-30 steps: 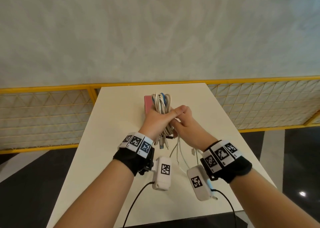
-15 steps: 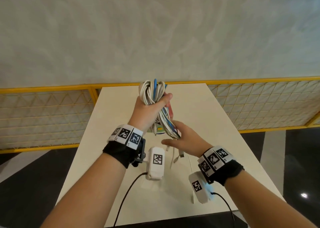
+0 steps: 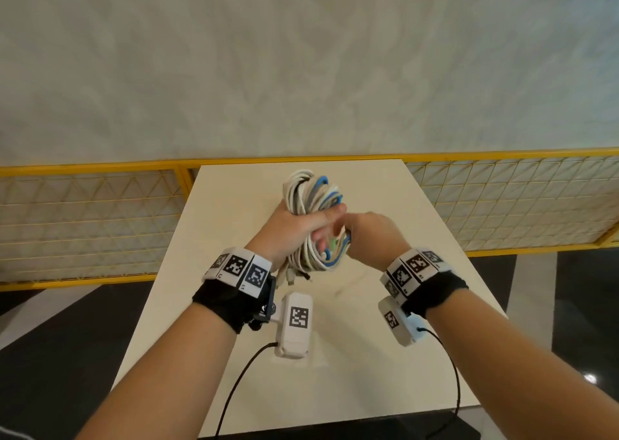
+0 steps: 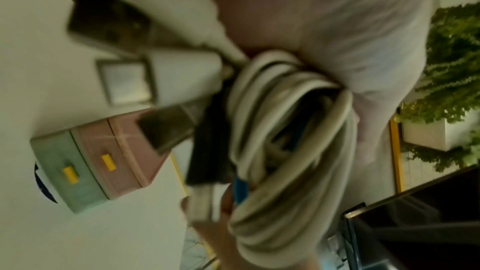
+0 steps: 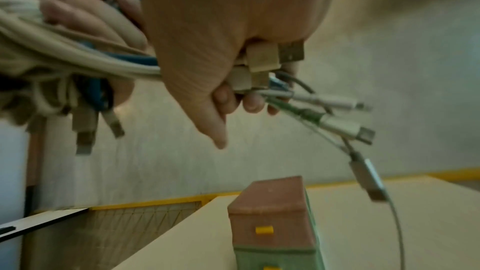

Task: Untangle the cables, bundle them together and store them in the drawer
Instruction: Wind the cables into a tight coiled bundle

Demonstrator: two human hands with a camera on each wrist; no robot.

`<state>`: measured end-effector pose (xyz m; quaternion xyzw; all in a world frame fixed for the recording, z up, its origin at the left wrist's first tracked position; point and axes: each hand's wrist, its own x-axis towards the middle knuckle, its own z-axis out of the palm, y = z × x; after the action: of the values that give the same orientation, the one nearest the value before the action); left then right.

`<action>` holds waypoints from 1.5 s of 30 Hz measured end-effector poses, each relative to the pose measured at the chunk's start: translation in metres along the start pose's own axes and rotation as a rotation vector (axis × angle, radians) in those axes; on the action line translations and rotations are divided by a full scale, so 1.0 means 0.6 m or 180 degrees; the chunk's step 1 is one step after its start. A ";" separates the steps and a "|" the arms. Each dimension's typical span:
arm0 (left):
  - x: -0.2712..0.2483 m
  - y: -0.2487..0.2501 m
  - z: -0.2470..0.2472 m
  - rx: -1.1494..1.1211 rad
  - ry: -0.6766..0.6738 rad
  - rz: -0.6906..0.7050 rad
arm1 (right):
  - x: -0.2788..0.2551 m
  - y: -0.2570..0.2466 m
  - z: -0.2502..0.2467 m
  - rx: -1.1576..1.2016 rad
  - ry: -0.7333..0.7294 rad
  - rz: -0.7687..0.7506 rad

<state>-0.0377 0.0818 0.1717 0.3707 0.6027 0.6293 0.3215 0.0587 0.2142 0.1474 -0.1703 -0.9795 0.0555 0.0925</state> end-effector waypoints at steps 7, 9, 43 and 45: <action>0.006 -0.036 0.011 0.0849 0.0147 -0.0527 | 0.018 -0.005 -0.025 -0.0083 0.0514 -0.0095; 0.005 -0.043 0.015 0.0832 0.0239 -0.0396 | 0.018 -0.008 -0.030 0.0121 0.0443 -0.0114; -0.005 -0.020 0.043 0.0163 0.0965 -0.0058 | -0.002 -0.052 -0.020 0.4979 -0.0073 0.1286; -0.004 -0.018 0.040 0.0234 0.0985 -0.0043 | -0.002 -0.051 -0.023 0.5077 -0.0122 0.1260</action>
<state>-0.0165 0.0932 0.1609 0.2767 0.6702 0.6542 0.2152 0.0527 0.1861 0.1647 -0.2220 -0.5989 0.7532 0.1574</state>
